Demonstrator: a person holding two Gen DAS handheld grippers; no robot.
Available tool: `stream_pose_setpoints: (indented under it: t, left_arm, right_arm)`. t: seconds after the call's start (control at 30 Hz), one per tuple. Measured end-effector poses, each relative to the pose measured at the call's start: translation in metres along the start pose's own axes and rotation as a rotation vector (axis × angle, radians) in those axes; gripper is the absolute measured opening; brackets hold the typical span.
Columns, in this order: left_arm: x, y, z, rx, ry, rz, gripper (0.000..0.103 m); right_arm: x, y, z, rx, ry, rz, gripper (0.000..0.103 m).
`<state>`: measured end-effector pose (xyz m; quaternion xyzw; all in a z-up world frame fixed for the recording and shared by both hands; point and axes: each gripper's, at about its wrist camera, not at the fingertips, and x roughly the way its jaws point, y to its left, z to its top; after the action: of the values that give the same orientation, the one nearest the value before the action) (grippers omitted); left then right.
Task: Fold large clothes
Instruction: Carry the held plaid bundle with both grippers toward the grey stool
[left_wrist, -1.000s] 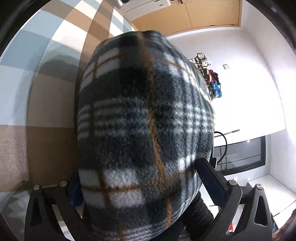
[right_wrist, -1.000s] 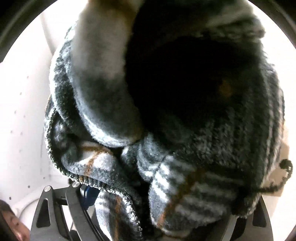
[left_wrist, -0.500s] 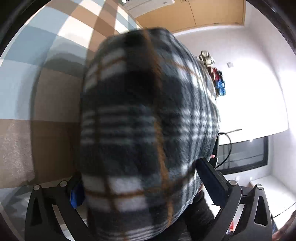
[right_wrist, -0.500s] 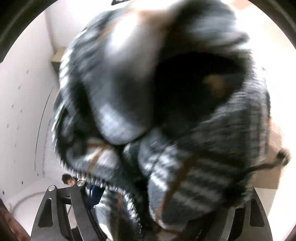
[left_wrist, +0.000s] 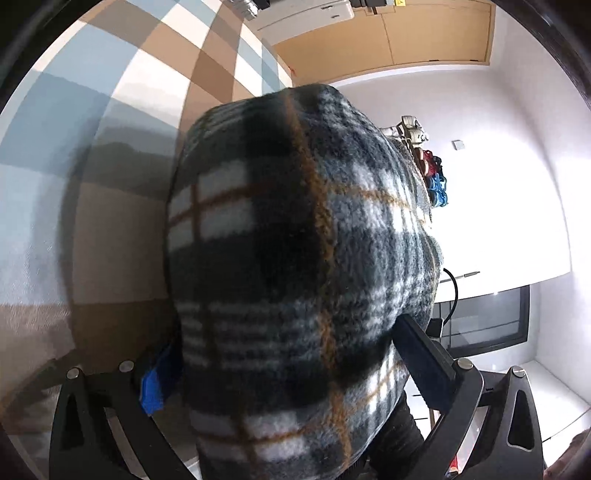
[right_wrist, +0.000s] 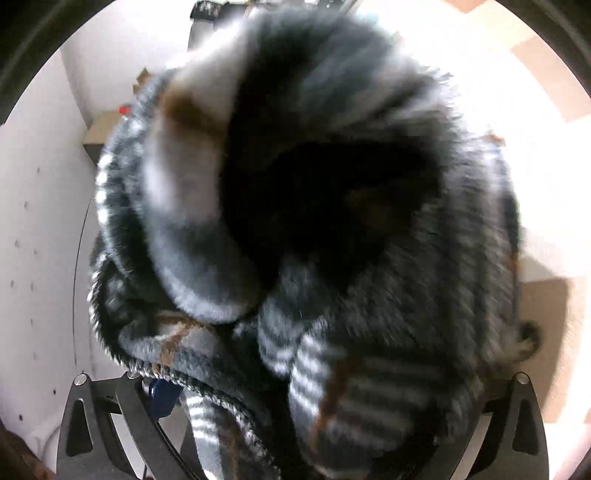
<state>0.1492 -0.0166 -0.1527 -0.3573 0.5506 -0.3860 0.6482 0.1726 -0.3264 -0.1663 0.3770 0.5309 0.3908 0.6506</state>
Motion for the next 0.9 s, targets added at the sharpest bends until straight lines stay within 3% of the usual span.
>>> stream_pose_setpoints:
  t: [0.17,0.23,0.43,0.7,0.73,0.9]
  left_arm:
    - [0.002,-0.018,-0.005,0.027,-0.012,-0.016,0.101]
    - [0.003,-0.027,-0.010,0.059,-0.008,-0.008,0.101]
    - [0.011,-0.049,-0.015,0.093,-0.021,-0.020,0.101]
    - [0.034,-0.088,-0.014,0.180,-0.001,-0.045,0.101]
    - [0.040,-0.097,-0.014,0.190,0.008,-0.049,0.101]
    - [0.061,-0.146,-0.014,0.265,0.055,-0.078,0.101]
  right_arm:
    - [0.010,0.001,-0.006,-0.071,-0.028,0.080,0.103]
    - [0.007,-0.001,-0.010,-0.089,-0.039,0.100,0.099]
    - [-0.013,0.015,-0.025,-0.173,-0.103,0.092,0.094]
    - [-0.062,0.001,-0.032,-0.214,-0.188,0.096,0.092]
    - [-0.065,-0.013,-0.036,-0.213,-0.200,0.091,0.092]
    - [-0.109,0.007,-0.066,-0.231,-0.280,0.061,0.092]
